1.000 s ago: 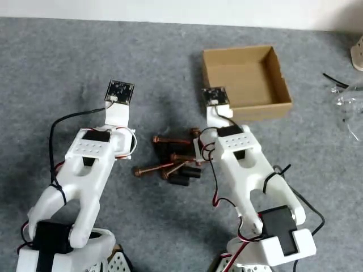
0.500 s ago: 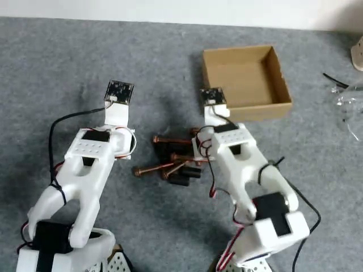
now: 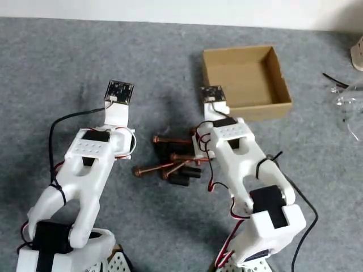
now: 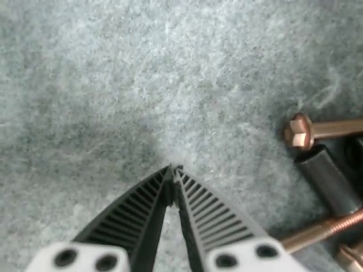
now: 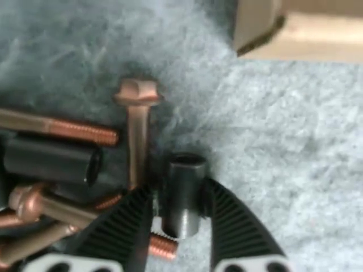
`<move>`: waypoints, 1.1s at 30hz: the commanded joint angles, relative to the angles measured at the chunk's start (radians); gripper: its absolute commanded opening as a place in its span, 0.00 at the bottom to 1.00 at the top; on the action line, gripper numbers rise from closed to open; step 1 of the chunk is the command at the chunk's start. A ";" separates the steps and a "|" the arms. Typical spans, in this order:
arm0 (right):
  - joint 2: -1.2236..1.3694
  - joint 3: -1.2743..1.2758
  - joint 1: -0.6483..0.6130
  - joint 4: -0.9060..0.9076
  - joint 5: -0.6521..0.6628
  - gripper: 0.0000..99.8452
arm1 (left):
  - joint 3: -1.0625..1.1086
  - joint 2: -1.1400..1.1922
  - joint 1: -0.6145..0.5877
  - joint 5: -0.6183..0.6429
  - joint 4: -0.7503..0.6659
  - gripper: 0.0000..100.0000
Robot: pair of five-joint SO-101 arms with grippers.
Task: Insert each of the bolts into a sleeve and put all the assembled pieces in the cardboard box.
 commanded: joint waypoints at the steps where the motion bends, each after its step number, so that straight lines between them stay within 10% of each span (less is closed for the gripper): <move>1: 0.007 -0.019 0.004 0.002 -0.003 0.00 | -0.005 0.002 -0.013 0.003 -0.011 0.01; 19: -0.283 0.117 0.128 -0.015 -0.002 0.00 | -0.031 -0.007 0.153 0.178 -0.003 0.04; 25: -0.292 0.119 0.130 -0.016 0.000 0.00 | -0.107 -0.007 0.162 0.434 0.129 0.08; 33: -0.283 0.122 0.128 -0.059 0.000 0.00 | -0.139 -0.001 0.180 0.393 0.353 0.08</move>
